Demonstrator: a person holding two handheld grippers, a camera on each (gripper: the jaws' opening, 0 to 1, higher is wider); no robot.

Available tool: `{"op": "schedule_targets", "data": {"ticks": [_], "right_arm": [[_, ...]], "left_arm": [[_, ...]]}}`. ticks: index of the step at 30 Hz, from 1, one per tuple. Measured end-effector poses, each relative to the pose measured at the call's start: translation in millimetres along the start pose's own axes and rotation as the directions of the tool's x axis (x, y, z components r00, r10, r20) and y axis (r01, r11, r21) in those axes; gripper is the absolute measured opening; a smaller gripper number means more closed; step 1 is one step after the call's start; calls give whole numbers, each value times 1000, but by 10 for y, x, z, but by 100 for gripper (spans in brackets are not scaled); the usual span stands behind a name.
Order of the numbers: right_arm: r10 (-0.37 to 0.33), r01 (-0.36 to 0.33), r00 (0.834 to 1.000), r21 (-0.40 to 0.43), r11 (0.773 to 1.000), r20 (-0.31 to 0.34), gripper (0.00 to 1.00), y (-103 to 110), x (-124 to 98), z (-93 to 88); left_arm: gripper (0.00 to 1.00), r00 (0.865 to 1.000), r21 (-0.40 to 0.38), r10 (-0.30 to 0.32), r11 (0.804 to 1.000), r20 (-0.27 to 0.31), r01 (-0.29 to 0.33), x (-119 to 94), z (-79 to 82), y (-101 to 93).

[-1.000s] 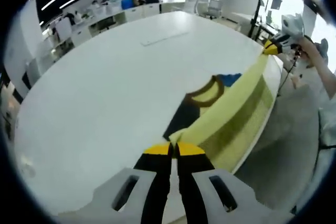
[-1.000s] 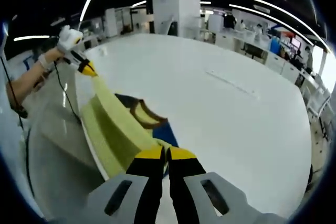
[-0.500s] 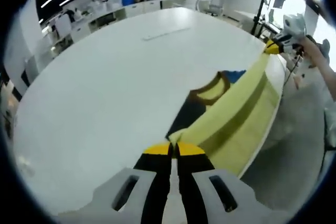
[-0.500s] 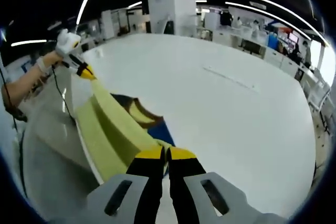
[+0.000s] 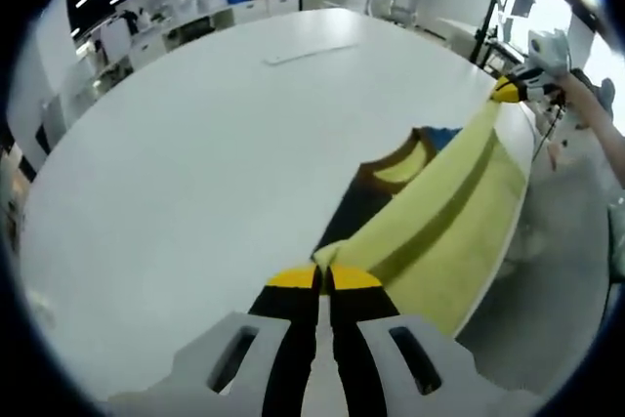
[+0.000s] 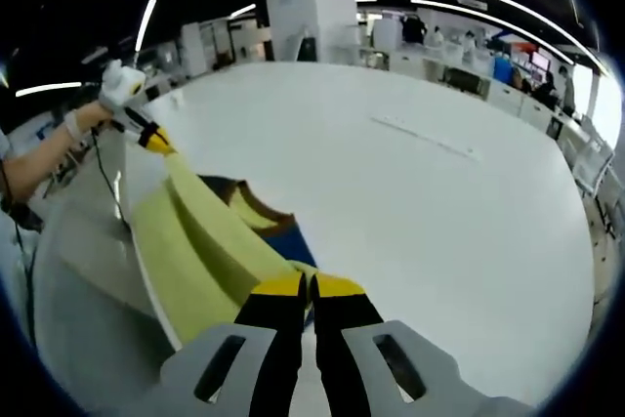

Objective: Fold the garment on the visible template until the final outline fits inside the template.

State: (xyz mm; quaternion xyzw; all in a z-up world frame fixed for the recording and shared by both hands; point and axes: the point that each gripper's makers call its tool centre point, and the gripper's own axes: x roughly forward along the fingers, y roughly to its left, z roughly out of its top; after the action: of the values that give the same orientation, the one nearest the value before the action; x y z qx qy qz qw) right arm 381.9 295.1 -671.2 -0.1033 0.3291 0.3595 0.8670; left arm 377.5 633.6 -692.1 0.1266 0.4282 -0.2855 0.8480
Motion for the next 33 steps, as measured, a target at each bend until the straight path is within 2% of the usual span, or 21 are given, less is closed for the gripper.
{"op": "schedule_targets", "data": {"ticks": [33], "right_arm": [[6,-5,1000,78,997,-17,3,-151,262,-128]], "left_arm": [[0,1000,-39,-14,999,-25,13,312,-46,114]]}}
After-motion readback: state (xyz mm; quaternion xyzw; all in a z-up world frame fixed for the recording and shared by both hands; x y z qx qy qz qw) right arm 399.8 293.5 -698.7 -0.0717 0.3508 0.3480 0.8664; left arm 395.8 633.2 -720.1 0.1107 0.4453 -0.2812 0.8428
